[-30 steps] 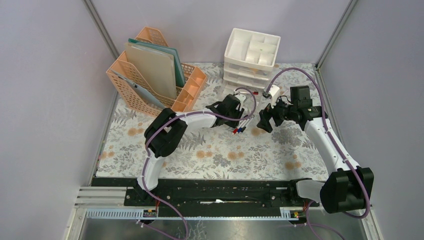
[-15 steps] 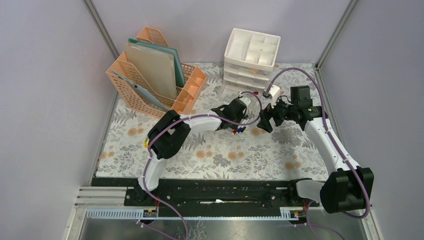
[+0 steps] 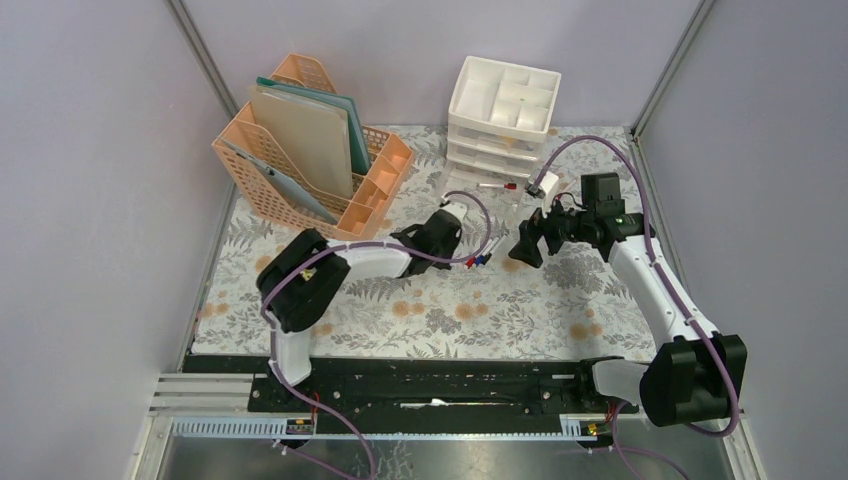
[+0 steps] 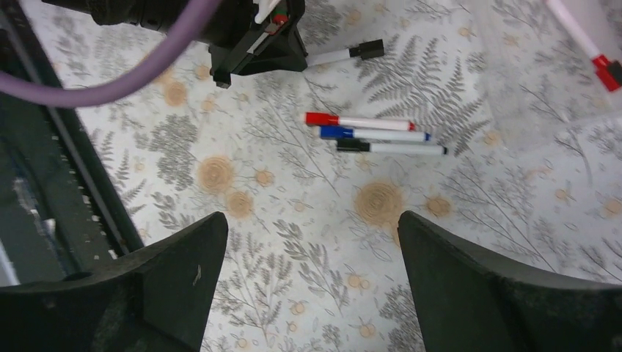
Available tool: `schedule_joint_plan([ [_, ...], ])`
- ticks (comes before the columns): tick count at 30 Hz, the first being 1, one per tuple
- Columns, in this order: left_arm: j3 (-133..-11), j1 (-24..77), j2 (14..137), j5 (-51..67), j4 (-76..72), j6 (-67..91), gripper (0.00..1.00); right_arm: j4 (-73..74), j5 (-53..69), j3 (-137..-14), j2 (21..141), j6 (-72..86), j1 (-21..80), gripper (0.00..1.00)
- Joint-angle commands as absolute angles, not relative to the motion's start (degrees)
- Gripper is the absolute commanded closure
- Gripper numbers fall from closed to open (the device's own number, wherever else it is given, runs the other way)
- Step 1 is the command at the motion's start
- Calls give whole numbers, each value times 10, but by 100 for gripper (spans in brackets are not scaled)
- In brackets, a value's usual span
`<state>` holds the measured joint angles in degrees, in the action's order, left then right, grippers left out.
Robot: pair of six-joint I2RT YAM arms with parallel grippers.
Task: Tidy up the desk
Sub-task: Pick up the stationery from the center of the board.
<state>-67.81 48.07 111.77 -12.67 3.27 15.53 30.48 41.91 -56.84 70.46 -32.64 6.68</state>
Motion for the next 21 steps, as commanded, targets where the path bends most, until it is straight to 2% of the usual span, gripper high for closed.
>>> schedule_joint_plan([
  [1,-581,477,1012,-82,-100,222,100,275,517,-556,711,-278,64,8],
  [4,-488,477,941,-31,-216,270,100,202,584,-527,714,-186,64,9],
  [7,-403,478,883,10,-343,331,100,62,640,-474,714,-47,65,9],
  [14,-245,488,814,22,-612,488,100,-353,603,-341,717,357,65,12],
  [17,-212,497,825,11,-701,542,100,-442,607,-318,730,432,67,13],
  [21,-198,510,858,2,-791,593,100,-463,605,-310,738,449,85,16],
])
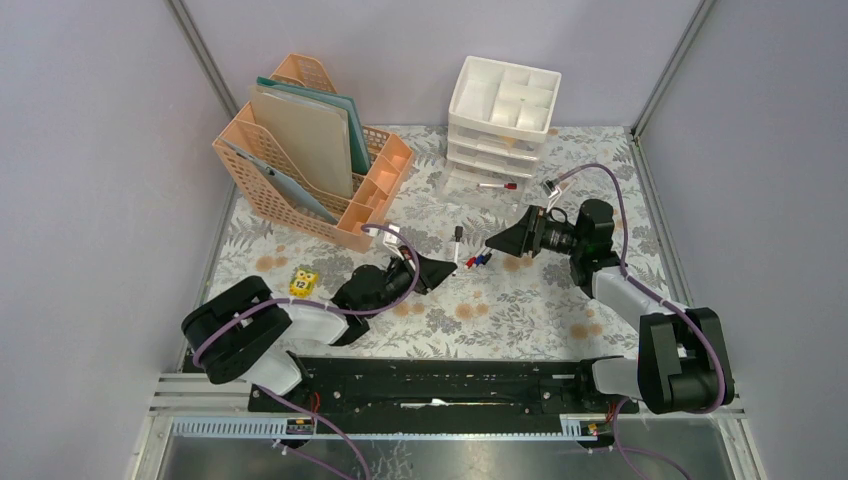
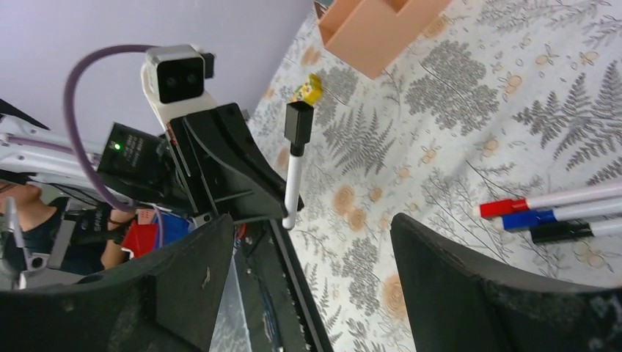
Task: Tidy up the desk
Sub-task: Pick up the stationery from the center of the board.
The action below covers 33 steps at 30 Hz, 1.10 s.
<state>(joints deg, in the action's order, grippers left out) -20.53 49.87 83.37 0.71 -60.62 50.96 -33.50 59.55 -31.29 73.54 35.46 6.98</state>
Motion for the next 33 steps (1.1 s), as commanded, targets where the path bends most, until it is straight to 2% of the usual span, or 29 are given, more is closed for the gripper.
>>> schedule_joint_plan([
  [1,-198,513,867,2,-808,601,100,-455,604,-311,740,440,92,17],
  [7,-215,527,927,3,-861,633,100,-377,602,-334,762,383,133,25],
  [10,-218,533,951,5,-884,646,100,-359,600,-342,770,369,139,34],
  [20,-235,551,987,7,-906,657,100,-303,592,-359,784,325,160,50],
  [25,-236,554,991,5,-906,657,100,-294,601,-369,789,321,162,85],
  [28,-233,554,991,6,-906,655,100,-279,601,-375,786,306,162,98],
  [30,-229,554,986,3,-897,649,79,-265,597,-379,780,290,161,100],
  [33,-217,554,962,-15,-854,618,65,-237,580,-385,769,254,162,100],
])
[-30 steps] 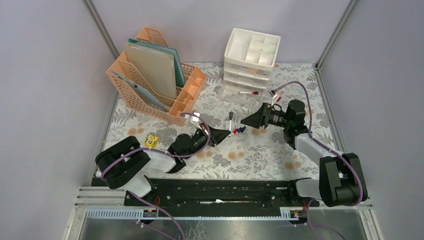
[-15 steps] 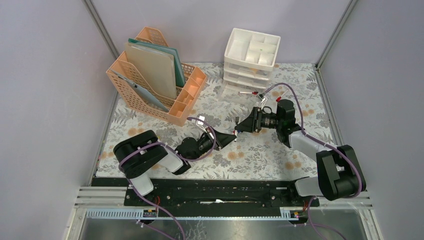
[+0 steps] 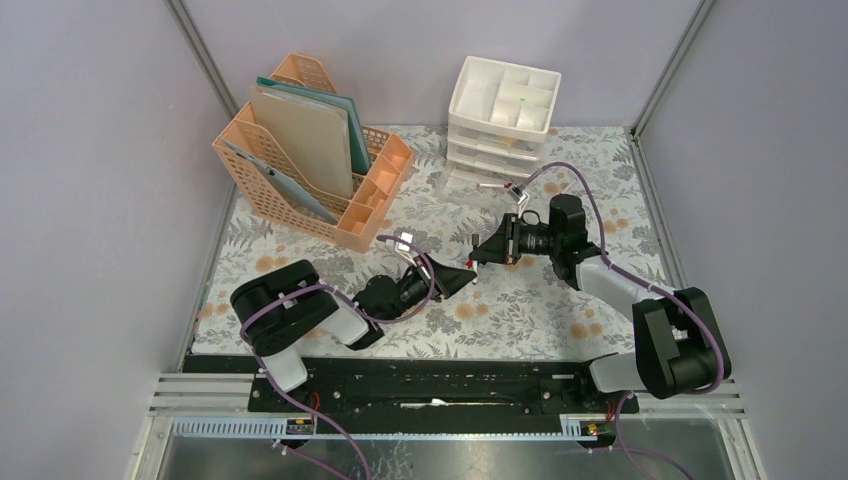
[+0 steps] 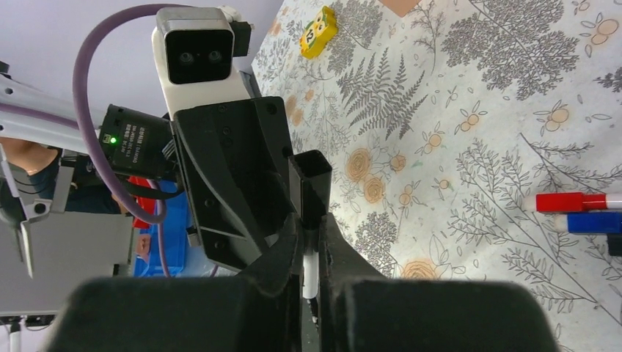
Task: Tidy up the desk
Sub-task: Pick up the stationery from the center of the board.
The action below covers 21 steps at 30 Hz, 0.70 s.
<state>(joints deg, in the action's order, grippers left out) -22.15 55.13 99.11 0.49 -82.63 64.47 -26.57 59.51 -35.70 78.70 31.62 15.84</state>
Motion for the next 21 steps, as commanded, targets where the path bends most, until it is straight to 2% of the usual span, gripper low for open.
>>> schedule_joint_plan([
  [1,-212,554,951,-22,-838,604,60,-222,574,-390,765,237,162,100],
  [4,-200,553,896,-51,-747,547,44,-161,557,-413,753,169,162,100],
  [6,-205,553,838,-87,-620,490,33,-113,541,-430,746,109,162,100],
  [10,-243,553,730,-176,-364,355,17,-11,494,-474,735,-29,162,100],
  [13,-264,553,684,-254,-246,259,2,59,441,-509,732,-129,162,100],
  [18,-270,549,684,-401,-170,189,1,122,361,-580,750,-330,162,100],
  [21,-243,548,710,-465,-192,186,1,130,306,-629,784,-416,162,100],
])
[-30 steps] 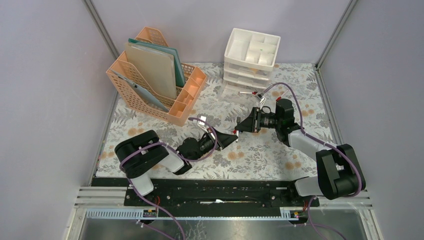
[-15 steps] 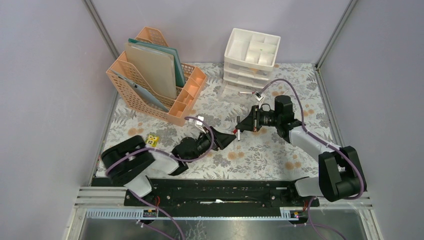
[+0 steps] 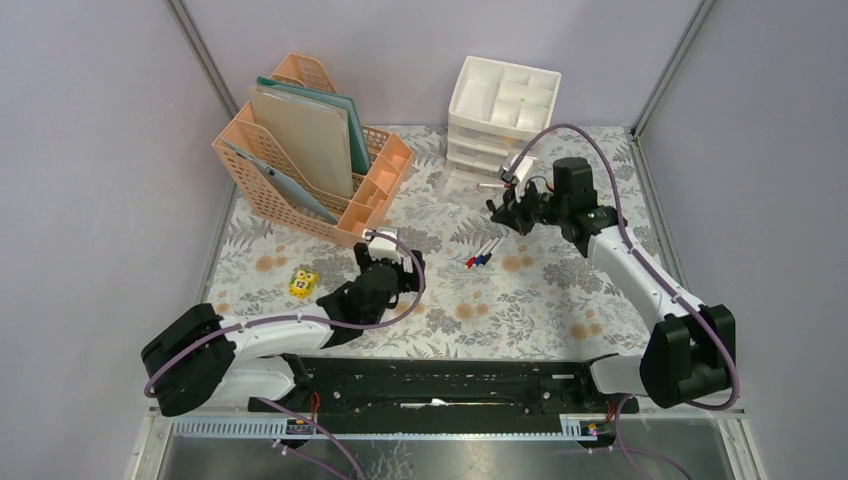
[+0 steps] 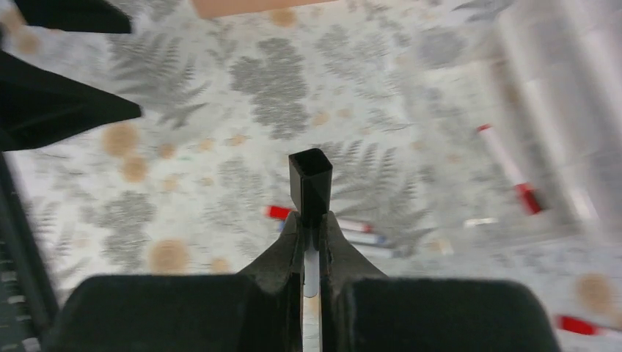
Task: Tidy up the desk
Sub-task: Pick up the stationery from the center of the board, then place the stationery in the drawer.
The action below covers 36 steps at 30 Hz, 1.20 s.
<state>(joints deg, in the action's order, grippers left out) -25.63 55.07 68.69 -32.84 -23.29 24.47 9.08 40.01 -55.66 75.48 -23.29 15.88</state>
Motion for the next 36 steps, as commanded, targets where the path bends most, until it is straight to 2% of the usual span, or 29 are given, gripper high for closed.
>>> schedule_joint_plan([
  [1,-237,548,714,-474,-202,191,1,129,287,-644,798,-435,161,100],
  [5,-218,548,699,-478,-220,191,1,125,225,-712,866,-482,162,100],
  [10,-185,549,667,-464,-252,183,1,110,208,-780,938,-470,162,100],
  [18,-210,548,707,-464,-242,178,1,102,149,-883,1062,-449,166,97],
  [21,-211,549,709,-465,-241,178,1,102,139,-901,1087,-430,166,86],
  [26,-207,549,704,-465,-243,179,1,102,107,-912,1109,-402,169,46],
  [28,-206,549,704,-464,-243,179,1,105,102,-910,1107,-390,169,36],
  [32,-209,549,707,-460,-243,178,1,128,138,-892,1077,-350,169,29],
  [36,-207,548,704,-461,-243,180,1,193,252,-866,1019,-287,168,24],
])
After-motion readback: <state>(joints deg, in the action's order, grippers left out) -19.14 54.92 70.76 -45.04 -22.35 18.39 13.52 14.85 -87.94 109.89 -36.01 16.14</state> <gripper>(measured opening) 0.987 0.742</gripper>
